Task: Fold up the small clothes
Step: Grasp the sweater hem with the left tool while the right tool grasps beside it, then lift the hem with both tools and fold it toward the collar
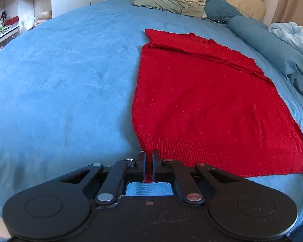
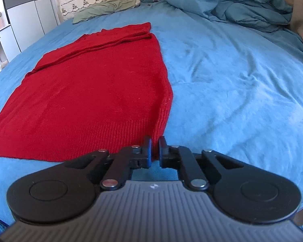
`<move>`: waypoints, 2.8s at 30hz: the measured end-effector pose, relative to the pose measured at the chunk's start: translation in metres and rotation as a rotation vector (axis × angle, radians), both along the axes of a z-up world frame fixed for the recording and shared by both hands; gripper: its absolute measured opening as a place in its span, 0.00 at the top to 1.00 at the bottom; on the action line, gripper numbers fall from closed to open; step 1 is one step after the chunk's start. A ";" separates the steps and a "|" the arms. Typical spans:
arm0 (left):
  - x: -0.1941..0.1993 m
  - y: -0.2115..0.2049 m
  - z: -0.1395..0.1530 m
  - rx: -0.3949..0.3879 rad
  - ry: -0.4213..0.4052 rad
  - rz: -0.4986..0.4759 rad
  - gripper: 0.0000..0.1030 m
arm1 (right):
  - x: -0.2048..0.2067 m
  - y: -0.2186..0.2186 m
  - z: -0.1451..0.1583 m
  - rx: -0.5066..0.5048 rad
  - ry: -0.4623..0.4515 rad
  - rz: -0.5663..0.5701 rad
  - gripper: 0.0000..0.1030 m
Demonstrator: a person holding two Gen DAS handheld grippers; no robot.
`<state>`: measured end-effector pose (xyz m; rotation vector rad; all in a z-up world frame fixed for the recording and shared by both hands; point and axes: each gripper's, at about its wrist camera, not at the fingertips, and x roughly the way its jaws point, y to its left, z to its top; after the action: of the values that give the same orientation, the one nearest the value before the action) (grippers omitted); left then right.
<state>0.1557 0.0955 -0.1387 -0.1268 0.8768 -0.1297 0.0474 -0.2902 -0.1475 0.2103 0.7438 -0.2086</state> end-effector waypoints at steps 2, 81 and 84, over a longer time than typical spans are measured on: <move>-0.002 0.000 0.009 0.001 -0.013 0.003 0.96 | -0.001 -0.003 0.005 0.018 -0.009 -0.004 0.80; 0.334 -0.153 0.024 0.152 0.089 -0.052 0.00 | 0.377 -0.087 0.026 0.038 0.118 0.140 0.00; 0.343 -0.162 0.010 0.129 0.124 -0.021 0.00 | 0.387 -0.081 0.007 0.002 0.141 0.163 0.00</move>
<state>0.4985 -0.0665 -0.1288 -0.0050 1.0077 -0.0849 0.4341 -0.3714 -0.1403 0.1366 0.8965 -0.0681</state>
